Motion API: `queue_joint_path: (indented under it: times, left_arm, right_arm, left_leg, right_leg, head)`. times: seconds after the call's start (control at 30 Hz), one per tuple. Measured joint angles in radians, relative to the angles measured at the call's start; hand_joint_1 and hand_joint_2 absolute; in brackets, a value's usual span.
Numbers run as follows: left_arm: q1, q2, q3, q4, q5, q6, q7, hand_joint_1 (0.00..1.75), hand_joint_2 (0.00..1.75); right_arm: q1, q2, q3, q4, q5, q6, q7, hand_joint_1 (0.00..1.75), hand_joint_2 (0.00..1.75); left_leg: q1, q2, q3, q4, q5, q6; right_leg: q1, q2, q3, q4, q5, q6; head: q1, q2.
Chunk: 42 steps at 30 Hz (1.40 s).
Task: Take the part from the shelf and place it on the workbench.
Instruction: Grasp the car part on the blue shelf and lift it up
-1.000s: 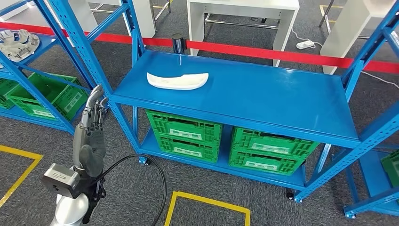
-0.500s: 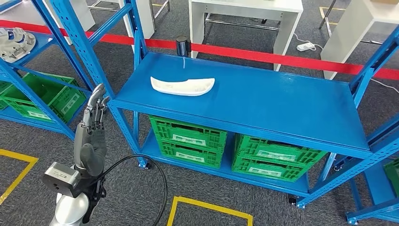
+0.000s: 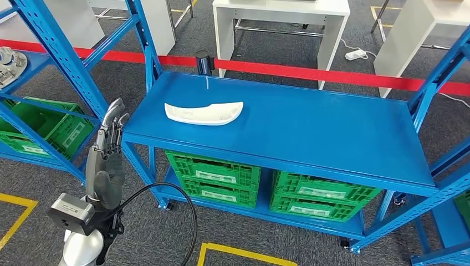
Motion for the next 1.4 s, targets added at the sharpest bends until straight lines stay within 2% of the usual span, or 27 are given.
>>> queue_joint_path:
  times: [0.03,0.1,0.17,0.23,0.3,0.33,0.37,0.4,0.47,0.5,0.53,0.57,0.6,0.67,0.73,0.8,0.83,0.87,0.9,0.93,0.97,1.0,1.03,1.07,1.13,1.23,1.4]
  left_arm:
    - [0.001,0.0,0.0,0.001,0.0,0.0,0.0,0.0,0.0]
    - [0.002,0.0,0.0,0.001,0.0,0.0,0.0,0.0,0.0]
    - [0.002,0.0,0.0,0.0,0.0,0.0,-0.001,0.0,0.0]
    - [0.002,-0.001,0.0,-0.001,0.0,0.0,-0.001,0.0,0.0]
    - [0.003,-0.001,0.0,0.0,0.0,-0.003,-0.001,0.0,0.0]
    - [0.003,-0.001,0.0,0.001,-0.001,-0.004,-0.001,0.0,0.0]
    - [0.004,-0.001,0.0,0.001,-0.002,-0.006,-0.001,0.0,0.0]
    - [0.004,-0.001,0.0,0.002,-0.004,-0.008,0.0,0.0,0.0]
    - [0.004,-0.001,0.0,0.002,-0.008,-0.01,0.0,0.0,0.0]
    - [0.005,-0.001,0.0,0.003,-0.01,-0.011,0.0,0.0,0.0]
    - [0.005,-0.001,0.0,0.004,-0.011,-0.012,0.001,0.0,0.0]
    - [0.006,-0.001,0.0,0.005,-0.012,-0.013,0.001,0.0,0.0]
    - [0.007,-0.001,0.0,0.006,-0.014,-0.014,0.002,0.0,0.0]
    - [0.005,-0.001,-0.001,0.006,-0.017,-0.018,0.002,0.0,0.0]
    - [0.002,0.0,-0.001,0.006,-0.019,-0.02,0.002,0.0,0.0]
    - [0.001,0.0,-0.001,0.008,-0.019,-0.02,0.004,0.0,0.0]
    - [0.002,0.0,-0.001,0.01,-0.019,-0.021,0.006,0.0,0.0]
    - [0.003,0.0,-0.001,0.012,-0.02,-0.023,0.01,0.0,0.0]
    - [0.003,0.0,-0.001,0.013,-0.021,-0.026,0.015,0.0,0.0]
    - [0.003,0.0,-0.001,0.014,-0.024,-0.028,0.02,0.0,0.0]
    - [0.003,0.001,-0.002,0.014,-0.029,-0.03,0.025,0.0,0.0]
    - [0.005,0.002,-0.002,0.015,-0.034,-0.03,0.029,0.0,0.0]
    - [0.007,0.003,-0.002,0.016,-0.041,-0.032,0.032,0.0,0.0]
    - [0.011,0.005,-0.002,0.017,-0.048,-0.034,0.034,0.0,0.0]
    - [0.017,0.008,-0.003,0.018,-0.057,-0.038,0.032,0.0,0.0]
    - [0.019,0.012,-0.003,0.017,-0.062,-0.04,0.029,0.0,0.0]
    - [0.02,0.015,-0.003,0.017,-0.063,-0.04,0.029,0.0,0.0]
  right_arm:
    - [-0.001,0.0,0.0,0.0,0.002,0.0,0.0,0.0,0.0]
    - [-0.003,0.0,0.0,0.0,0.004,0.0,0.0,0.0,0.0]
    - [-0.003,0.0,0.0,0.0,0.004,0.0,0.0,0.0,0.0]
    - [-0.006,0.0,0.0,0.0,0.004,0.002,0.0,0.0,0.0]
    - [-0.005,0.0,0.0,0.0,0.004,0.006,-0.001,0.0,0.0]
    - [-0.004,0.0,0.0,0.0,0.004,0.008,-0.001,0.0,0.0]
    - [-0.002,0.0,0.0,0.0,0.004,0.008,-0.001,0.0,0.0]
    - [-0.001,0.0,0.0,0.0,0.004,0.008,-0.001,0.0,0.0]
    - [0.0,0.0,0.0,0.0,0.004,0.008,-0.001,0.0,0.0]
    - [0.0,0.0,0.0,0.0,0.004,0.007,-0.001,0.0,0.0]
    - [0.0,0.001,0.0,0.0,0.004,0.008,-0.001,0.0,0.0]
    - [0.001,0.002,0.0,0.0,0.004,0.009,-0.002,0.0,0.0]
    - [0.002,0.003,0.0,0.001,0.004,0.01,-0.002,0.0,0.0]
    - [0.004,0.006,0.0,0.001,0.004,0.011,-0.004,0.0,0.0]
    - [0.002,0.008,0.0,0.001,0.004,0.01,-0.006,0.0,0.0]
    - [0.0,0.008,0.0,0.001,0.003,0.01,-0.009,0.0,0.0]
    - [0.0,0.008,0.0,0.001,0.003,0.01,-0.009,0.0,0.0]
    - [0.001,0.008,0.0,0.001,0.003,0.01,-0.009,0.0,0.0]
    - [0.002,0.009,-0.001,0.001,0.002,0.01,-0.009,0.0,0.0]
    - [0.002,0.009,-0.001,0.001,0.002,0.01,-0.008,0.0,0.0]
    - [0.003,0.01,-0.001,0.001,0.002,0.01,-0.007,0.0,0.0]
    - [0.003,0.011,-0.001,0.001,0.003,0.01,-0.007,0.0,0.0]
    - [0.003,0.012,-0.001,0.001,0.003,0.01,-0.006,0.0,0.0]
    - [0.003,0.012,-0.001,0.001,0.004,0.01,-0.006,0.0,0.0]
    - [0.002,0.012,-0.002,0.001,0.004,0.008,-0.006,0.0,0.0]
    - [0.002,0.012,-0.002,0.001,0.004,0.007,-0.007,0.0,0.0]
    - [0.001,0.011,-0.002,0.001,0.004,0.011,-0.007,0.0,0.0]
  left_leg:
    - [-0.002,0.001,0.005,-0.024,0.012,0.006]
    - [-0.005,0.001,0.008,-0.032,0.009,0.023]
    - [-0.002,-0.001,0.024,-0.039,0.009,0.037]
    - [-0.001,0.0,0.041,-0.046,0.0,0.047]
    - [-0.003,0.001,0.053,-0.048,-0.012,0.053]
    - [-0.004,0.0,0.06,-0.048,-0.019,0.053]
    - [-0.004,-0.001,0.068,-0.048,-0.026,0.053]
    - [-0.005,-0.002,0.079,-0.048,-0.034,0.052]
    - [-0.006,-0.003,0.103,-0.048,-0.051,0.047]
    - [-0.008,-0.003,0.112,-0.047,-0.06,0.043]
    - [-0.008,-0.003,0.117,-0.049,-0.069,0.037]
    - [-0.009,-0.004,0.123,-0.046,-0.073,0.03]
    - [-0.01,-0.004,0.13,-0.044,-0.075,0.023]
    - [-0.009,-0.003,0.14,-0.025,-0.081,0.011]
    - [-0.007,-0.002,0.103,0.05,-0.103,0.003]
    - [-0.004,-0.002,0.021,0.171,-0.15,-0.004]
    - [-0.004,-0.002,-0.016,0.214,-0.171,-0.007]
    - [-0.003,-0.002,-0.041,0.228,-0.177,-0.008]
    - [-0.003,-0.002,-0.049,0.207,-0.158,-0.008]
    - [-0.003,-0.002,-0.044,0.158,-0.117,-0.008]
    - [-0.002,-0.002,-0.032,0.091,-0.058,-0.006]
    - [-0.004,-0.002,-0.023,0.033,-0.016,-0.002]
    - [-0.006,-0.001,-0.016,-0.006,0.016,0.003]
    - [-0.007,-0.001,-0.015,-0.026,0.032,0.009]
    - [-0.008,-0.001,-0.014,-0.028,0.036,0.014]
    - [-0.009,-0.004,-0.012,-0.031,0.035,0.019]
    - [-0.009,-0.004,-0.006,-0.031,0.025,0.031]
  right_leg:
    - [0.0,0.0,0.002,-0.002,-0.005,0.007]
    - [0.001,0.0,0.006,-0.002,-0.005,0.02]
    - [0.001,-0.002,-0.003,0.031,-0.002,0.03]
    - [0.0,-0.003,-0.061,0.125,-0.021,0.036]
    - [-0.001,-0.003,-0.149,0.242,-0.067,0.039]
    - [-0.001,-0.003,-0.184,0.276,-0.08,0.039]
    - [0.0,-0.003,-0.203,0.28,-0.075,0.039]
    - [0.0,-0.003,-0.205,0.249,-0.046,0.037]
    - [0.004,-0.004,-0.173,0.123,0.051,0.025]
    - [0.007,-0.005,-0.158,0.069,0.076,0.019]
    - [0.011,-0.006,-0.146,0.034,0.087,0.014]
    - [0.013,-0.006,-0.141,0.019,0.084,0.009]
    - [0.013,-0.005,-0.133,0.016,0.075,0.005]
    - [0.009,-0.004,-0.108,0.008,0.079,-0.007]
    - [0.006,-0.003,-0.085,0.005,0.072,-0.018]
    - [0.006,-0.003,-0.072,0.006,0.058,-0.023]
    - [0.006,-0.003,-0.065,0.006,0.051,-0.023]
    - [0.006,-0.002,-0.056,0.006,0.043,-0.023]
    - [0.006,-0.001,-0.044,0.006,0.034,-0.022]
    - [0.005,-0.001,-0.031,0.006,0.024,-0.021]
    - [0.005,0.0,-0.021,0.005,0.015,-0.018]
    - [0.006,0.001,-0.012,0.007,0.007,-0.014]
    - [0.007,0.003,-0.009,0.008,-0.001,-0.008]
    - [0.008,0.004,-0.009,0.008,-0.006,-0.003]
    - [0.01,0.004,-0.007,0.008,-0.012,0.0]
    - [0.012,0.003,0.002,-0.003,-0.014,-0.003]
    - [0.012,0.001,0.017,-0.021,-0.019,0.006]
  head:
    - [-0.001,0.0]
    - [-0.001,0.0]
    - [0.0,0.0]
    - [0.004,0.0]
    - [0.008,0.0]
    - [0.008,0.0]
    - [0.009,0.0]
    - [0.01,0.0]
    - [0.012,0.0]
    - [0.012,0.0]
    - [0.013,0.0]
    - [0.013,0.0]
    - [0.012,0.0]
    - [0.011,0.0]
    - [0.007,0.0]
    - [0.003,0.0]
    - [0.002,0.0]
    - [0.002,0.0]
    - [0.002,0.0]
    - [0.001,0.0]
    - [0.001,0.0]
    - [0.001,0.0]
    - [0.001,0.0]
    - [0.001,0.0]
    - [0.001,0.0]
    - [0.003,0.0]
    - [0.004,0.0]
